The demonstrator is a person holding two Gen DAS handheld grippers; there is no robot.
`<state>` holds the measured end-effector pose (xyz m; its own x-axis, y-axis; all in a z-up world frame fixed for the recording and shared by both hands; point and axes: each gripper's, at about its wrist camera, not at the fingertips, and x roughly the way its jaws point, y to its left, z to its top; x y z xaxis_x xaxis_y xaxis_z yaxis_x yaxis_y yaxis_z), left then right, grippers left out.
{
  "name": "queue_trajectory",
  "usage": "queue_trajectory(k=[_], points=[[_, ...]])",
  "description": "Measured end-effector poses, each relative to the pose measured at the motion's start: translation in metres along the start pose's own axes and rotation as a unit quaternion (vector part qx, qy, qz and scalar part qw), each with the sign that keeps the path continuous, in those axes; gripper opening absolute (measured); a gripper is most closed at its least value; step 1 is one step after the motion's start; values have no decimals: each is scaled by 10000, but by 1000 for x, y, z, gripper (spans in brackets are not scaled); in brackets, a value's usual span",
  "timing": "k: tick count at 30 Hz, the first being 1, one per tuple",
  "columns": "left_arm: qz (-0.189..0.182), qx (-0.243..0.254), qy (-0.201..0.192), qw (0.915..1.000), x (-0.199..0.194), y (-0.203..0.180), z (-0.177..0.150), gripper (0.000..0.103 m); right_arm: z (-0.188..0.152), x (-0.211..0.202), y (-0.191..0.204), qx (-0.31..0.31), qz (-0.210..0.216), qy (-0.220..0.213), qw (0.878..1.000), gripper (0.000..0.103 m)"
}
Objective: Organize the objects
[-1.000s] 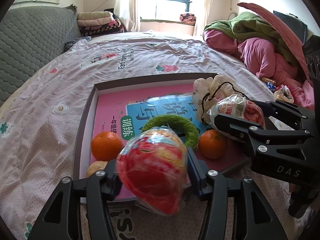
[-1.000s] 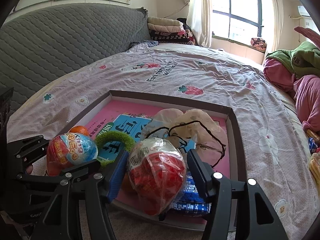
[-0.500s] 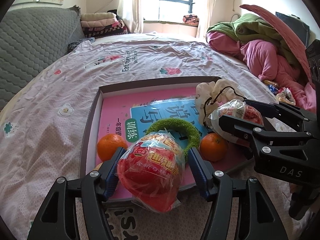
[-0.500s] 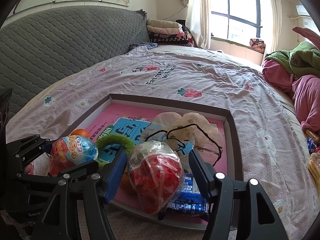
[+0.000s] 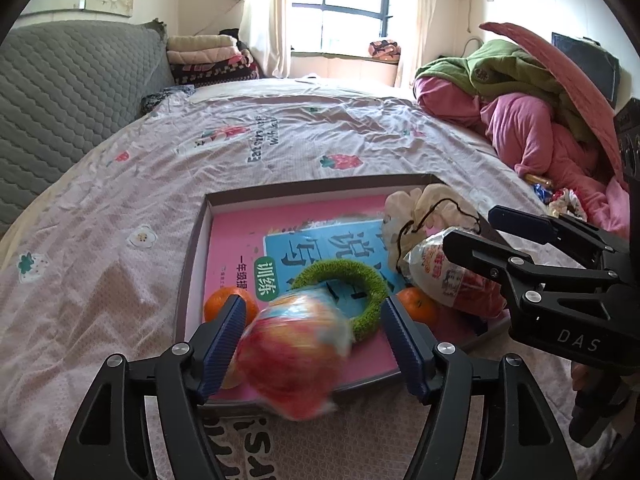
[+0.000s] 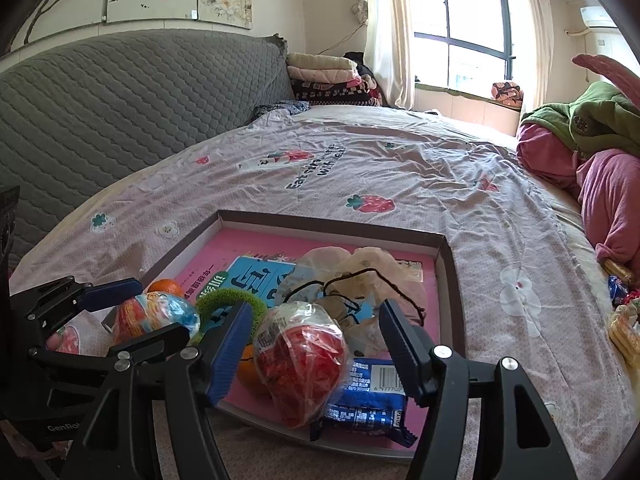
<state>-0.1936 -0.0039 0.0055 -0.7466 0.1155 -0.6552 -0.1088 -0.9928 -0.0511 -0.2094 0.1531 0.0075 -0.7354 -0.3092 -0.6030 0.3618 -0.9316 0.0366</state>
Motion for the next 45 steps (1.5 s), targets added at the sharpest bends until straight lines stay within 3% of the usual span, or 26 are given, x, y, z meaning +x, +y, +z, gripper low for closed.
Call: queue_trajectory(k=[17,26,31,37,45], points=[[111,-244,-271,9993,-30,2,6,74,7,-34,-5,137,-12,-401,9991,67],[256,-460,-467,9975,-48,3,2,75,-8,-56,-4,407,22,-488,9980,72],[338,-467,-510,9970,-57,2,-3,77,-14,-67,0,319,-207,-557,9977,72],[394,-469,-505,9968,-64,-3,-12,78,-22,-77,5,411,-270,-619,9969,79],[445,-475,-427,9970,-69,-8,-29,78,-38,-83,5,576,-361,-579,9960,79]])
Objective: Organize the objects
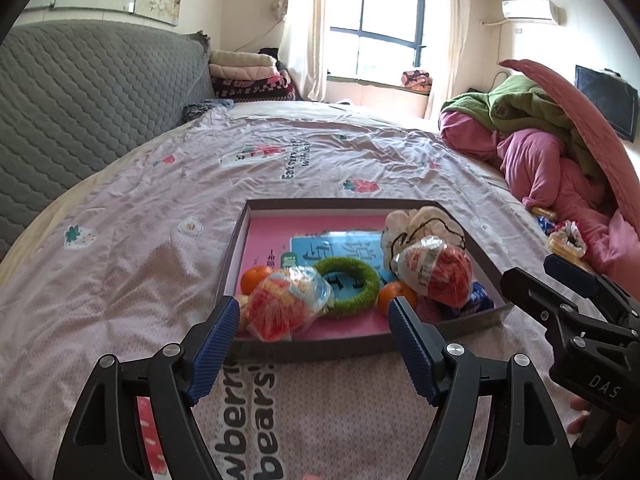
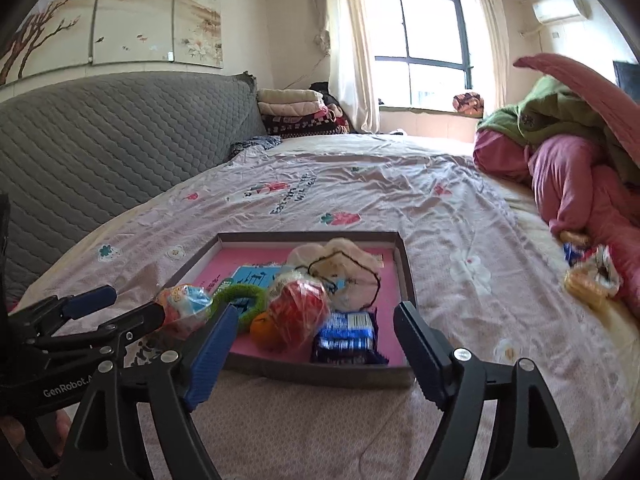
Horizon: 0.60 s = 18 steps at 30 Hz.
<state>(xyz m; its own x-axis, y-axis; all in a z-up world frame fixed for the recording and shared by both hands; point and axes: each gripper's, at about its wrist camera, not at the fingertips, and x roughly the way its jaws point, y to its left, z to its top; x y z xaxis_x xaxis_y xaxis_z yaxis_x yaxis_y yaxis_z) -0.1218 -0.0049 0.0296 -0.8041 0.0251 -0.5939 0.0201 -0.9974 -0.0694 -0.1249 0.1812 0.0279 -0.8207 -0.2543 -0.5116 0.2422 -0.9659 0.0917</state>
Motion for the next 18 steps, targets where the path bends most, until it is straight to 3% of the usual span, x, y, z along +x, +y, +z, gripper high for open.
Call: queue_trajectory(k=[18], points=[[33,79,194,9998,-7,-4,-41,78,-36,-13,17,-123,-45,182,9997,80]])
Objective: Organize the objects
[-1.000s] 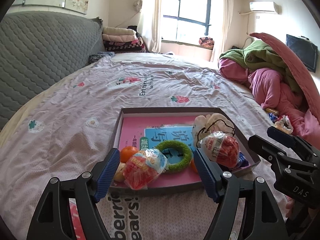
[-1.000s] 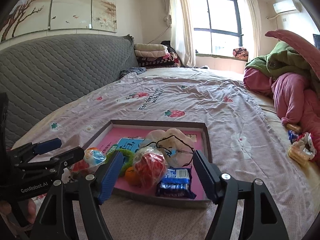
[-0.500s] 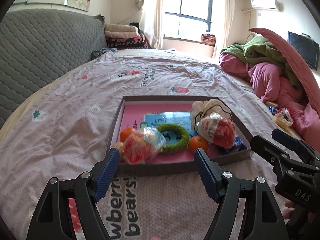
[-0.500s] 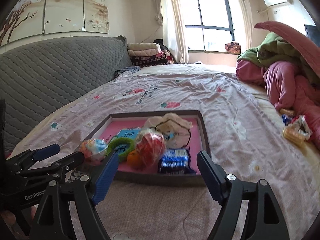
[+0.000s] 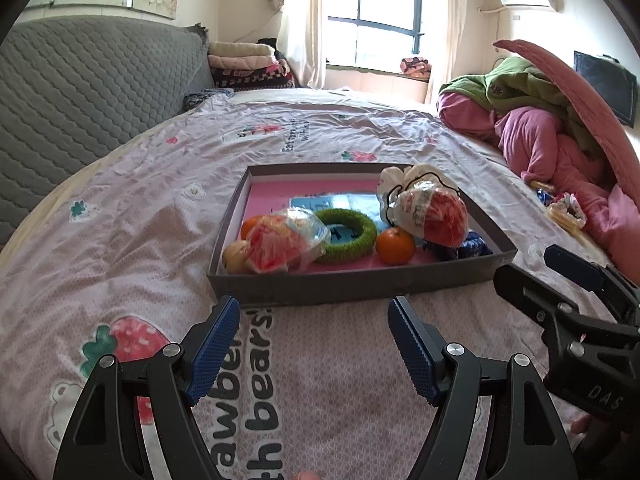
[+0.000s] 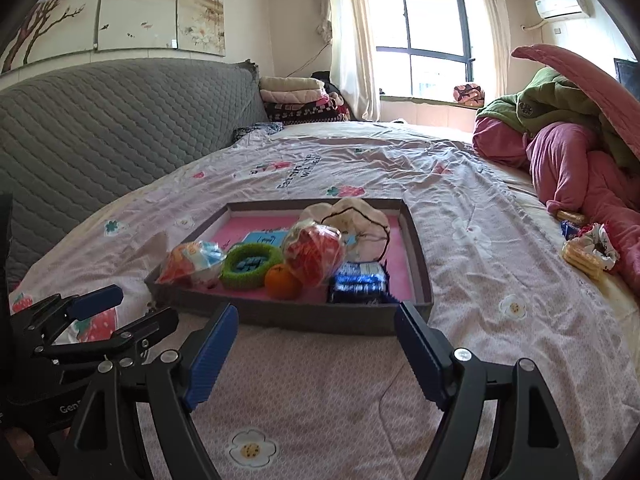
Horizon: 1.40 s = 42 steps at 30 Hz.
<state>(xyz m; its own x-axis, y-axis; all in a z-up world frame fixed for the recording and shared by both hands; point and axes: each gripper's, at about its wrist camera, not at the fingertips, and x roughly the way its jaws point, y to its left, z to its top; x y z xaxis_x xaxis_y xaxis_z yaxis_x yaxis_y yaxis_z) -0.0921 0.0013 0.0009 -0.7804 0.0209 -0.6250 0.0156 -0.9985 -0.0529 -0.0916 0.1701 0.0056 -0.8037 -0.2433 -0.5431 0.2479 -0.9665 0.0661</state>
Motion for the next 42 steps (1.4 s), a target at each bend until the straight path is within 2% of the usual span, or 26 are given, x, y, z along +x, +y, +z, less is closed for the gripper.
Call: queue_trajectory(k=[10,24,42], points=[[59,-35,-5,10000,2,1,-8,78,-21,13,-1,-40,-249,193,9995,80],[129,-67,151,9998,11,6,-20,78,-34,21,-2,60,-378,342,9987,80],[121,10,140,9998,10,7,-30,78,-42,8,1,181,-374,210,9989,80]])
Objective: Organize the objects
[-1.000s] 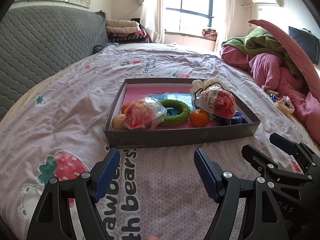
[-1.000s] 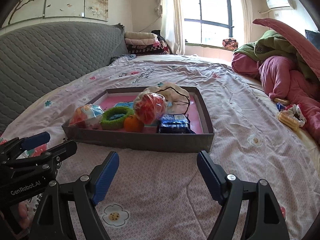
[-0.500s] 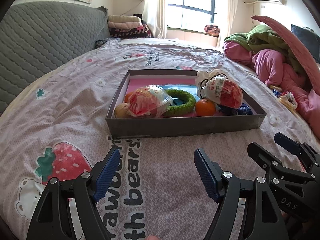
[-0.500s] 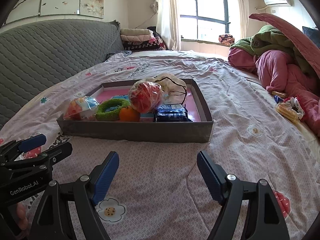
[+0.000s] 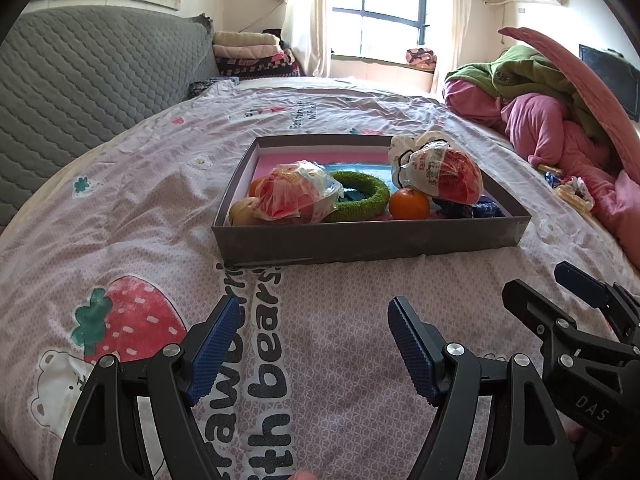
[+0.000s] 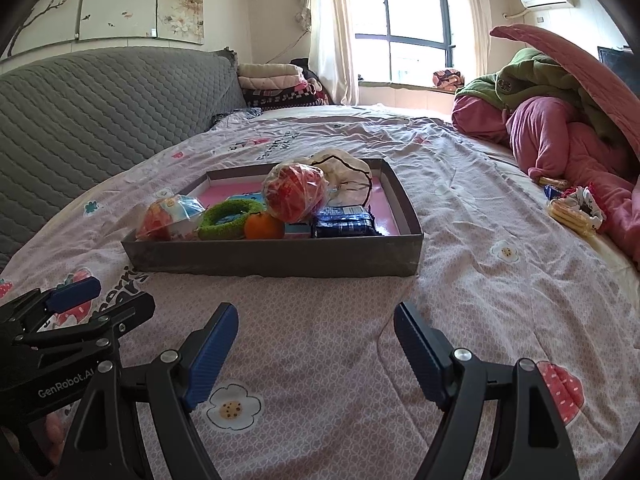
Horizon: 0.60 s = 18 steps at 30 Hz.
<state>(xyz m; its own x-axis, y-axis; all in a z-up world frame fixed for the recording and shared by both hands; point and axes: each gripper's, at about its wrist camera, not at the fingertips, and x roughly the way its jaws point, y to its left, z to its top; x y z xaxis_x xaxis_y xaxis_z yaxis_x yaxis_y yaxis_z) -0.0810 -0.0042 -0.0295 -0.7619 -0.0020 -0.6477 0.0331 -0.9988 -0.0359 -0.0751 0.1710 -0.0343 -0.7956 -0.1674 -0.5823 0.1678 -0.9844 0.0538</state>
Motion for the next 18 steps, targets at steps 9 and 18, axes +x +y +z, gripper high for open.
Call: queue_trajectory(k=[9,18], points=[[-24,-7,-6,10000,0,0,-1,78,-6,-2,8,-197,-99,-57,9997,80],[-10,37,1,10000,-1,-2,-2,78,-6,1,6,-124,-132,0,9998,80]])
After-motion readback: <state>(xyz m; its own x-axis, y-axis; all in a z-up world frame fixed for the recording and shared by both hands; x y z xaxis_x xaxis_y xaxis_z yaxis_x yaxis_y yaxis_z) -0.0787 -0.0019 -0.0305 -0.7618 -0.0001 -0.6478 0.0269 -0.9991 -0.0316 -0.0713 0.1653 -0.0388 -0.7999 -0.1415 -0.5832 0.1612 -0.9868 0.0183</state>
